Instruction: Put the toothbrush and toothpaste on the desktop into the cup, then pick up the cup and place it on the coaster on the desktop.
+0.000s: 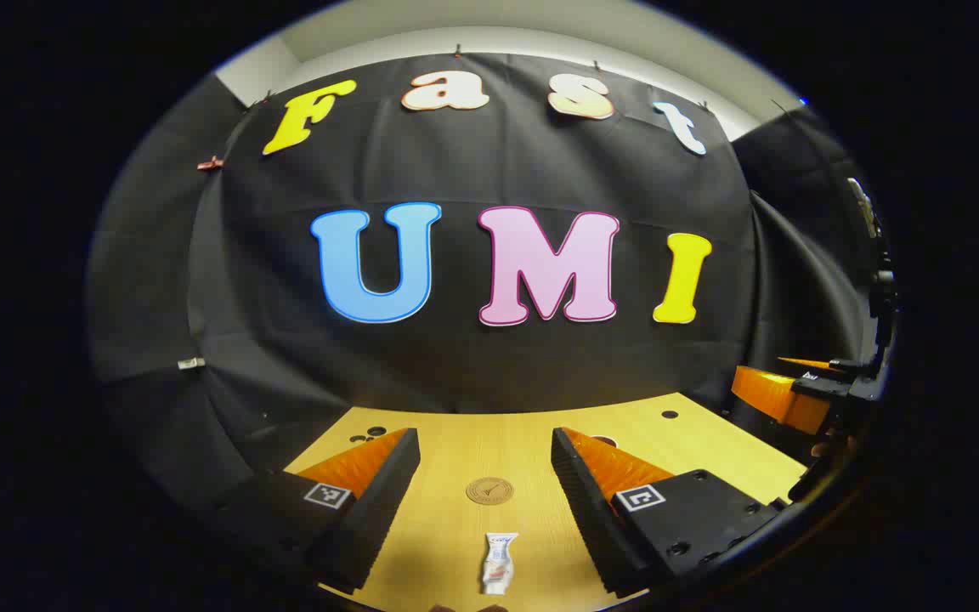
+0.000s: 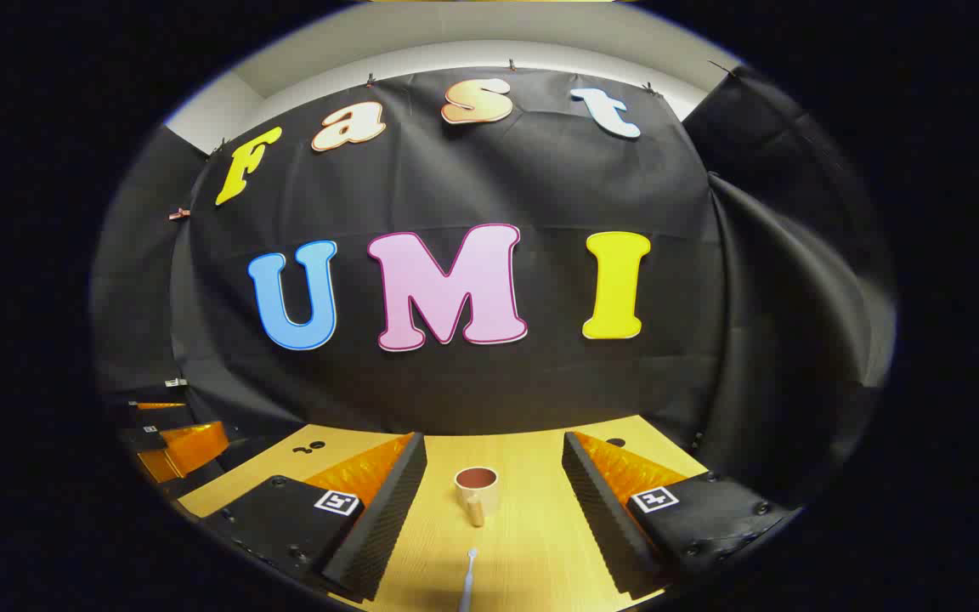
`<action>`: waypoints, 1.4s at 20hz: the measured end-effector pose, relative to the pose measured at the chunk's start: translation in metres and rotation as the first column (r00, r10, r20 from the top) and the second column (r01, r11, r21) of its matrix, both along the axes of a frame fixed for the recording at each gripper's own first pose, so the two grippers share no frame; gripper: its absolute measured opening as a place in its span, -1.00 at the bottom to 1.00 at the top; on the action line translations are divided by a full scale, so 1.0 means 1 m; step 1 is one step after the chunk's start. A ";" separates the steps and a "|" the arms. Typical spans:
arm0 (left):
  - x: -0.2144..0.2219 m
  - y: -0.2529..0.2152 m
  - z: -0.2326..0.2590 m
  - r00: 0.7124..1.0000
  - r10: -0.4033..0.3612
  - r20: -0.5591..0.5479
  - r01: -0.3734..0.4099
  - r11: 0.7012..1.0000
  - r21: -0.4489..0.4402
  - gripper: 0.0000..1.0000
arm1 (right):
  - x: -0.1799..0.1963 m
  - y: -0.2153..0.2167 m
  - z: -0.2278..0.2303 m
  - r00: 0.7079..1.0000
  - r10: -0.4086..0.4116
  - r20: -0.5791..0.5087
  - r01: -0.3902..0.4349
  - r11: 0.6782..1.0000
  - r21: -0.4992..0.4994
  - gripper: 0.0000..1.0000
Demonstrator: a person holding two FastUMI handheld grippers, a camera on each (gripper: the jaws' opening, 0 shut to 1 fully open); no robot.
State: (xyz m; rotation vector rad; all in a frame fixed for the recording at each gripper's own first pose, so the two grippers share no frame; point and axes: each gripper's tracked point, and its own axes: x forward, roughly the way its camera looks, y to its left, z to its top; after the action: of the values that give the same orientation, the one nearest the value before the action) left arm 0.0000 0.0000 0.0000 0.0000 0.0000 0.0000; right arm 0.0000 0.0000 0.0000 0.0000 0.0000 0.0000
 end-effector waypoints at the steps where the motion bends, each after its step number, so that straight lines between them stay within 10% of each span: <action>1: 0.001 0.001 -0.003 1.000 -0.005 -0.002 0.005 1.000 0.002 0.94 | -0.004 -0.002 -0.009 1.000 -0.001 -0.025 0.001 1.000 -0.001 0.97; 28: 0.019 -0.005 -0.096 0.960 -0.087 -0.267 0.067 0.994 -0.083 0.94 | 0.013 -0.004 -0.058 0.981 0.011 -0.193 -0.005 0.999 0.034 0.97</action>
State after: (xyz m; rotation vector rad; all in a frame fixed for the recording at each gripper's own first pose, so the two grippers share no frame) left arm 0.0188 -0.0053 -0.0959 -0.0733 0.2739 -0.0784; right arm 0.0134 -0.0037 -0.0578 0.0331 0.1944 0.0079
